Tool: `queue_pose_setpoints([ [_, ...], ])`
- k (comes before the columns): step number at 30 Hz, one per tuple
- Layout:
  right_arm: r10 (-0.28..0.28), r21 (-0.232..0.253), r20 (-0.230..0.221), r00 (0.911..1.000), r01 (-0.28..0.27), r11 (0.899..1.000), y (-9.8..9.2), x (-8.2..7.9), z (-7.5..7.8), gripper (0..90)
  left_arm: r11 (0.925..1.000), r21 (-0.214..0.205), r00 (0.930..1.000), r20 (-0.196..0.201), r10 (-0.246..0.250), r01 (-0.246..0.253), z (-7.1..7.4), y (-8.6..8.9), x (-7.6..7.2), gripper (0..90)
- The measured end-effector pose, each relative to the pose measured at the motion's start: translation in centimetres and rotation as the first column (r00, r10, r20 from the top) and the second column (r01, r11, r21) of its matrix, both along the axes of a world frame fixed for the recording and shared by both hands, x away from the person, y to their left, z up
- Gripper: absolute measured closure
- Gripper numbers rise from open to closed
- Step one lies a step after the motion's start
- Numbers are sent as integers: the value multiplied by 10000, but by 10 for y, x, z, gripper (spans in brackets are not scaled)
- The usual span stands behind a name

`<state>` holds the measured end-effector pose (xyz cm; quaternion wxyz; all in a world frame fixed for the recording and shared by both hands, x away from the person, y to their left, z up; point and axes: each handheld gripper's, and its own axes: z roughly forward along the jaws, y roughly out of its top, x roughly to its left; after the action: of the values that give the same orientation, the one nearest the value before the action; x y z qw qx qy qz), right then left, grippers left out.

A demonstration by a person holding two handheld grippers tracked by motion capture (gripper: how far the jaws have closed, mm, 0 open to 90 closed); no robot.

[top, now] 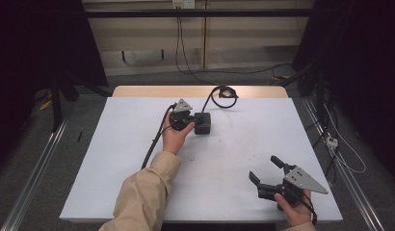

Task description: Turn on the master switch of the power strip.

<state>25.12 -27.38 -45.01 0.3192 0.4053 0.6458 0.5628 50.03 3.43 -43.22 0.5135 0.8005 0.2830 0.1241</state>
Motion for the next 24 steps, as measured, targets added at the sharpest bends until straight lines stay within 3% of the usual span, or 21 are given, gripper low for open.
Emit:
queue_pose_setpoints([
  [24, 46, -23, 11, 10000, -46, 10000, 1, -1, 0, 47, 9996, -259, 9995, -296, -95, 88, -4, 1, 3, 900],
])
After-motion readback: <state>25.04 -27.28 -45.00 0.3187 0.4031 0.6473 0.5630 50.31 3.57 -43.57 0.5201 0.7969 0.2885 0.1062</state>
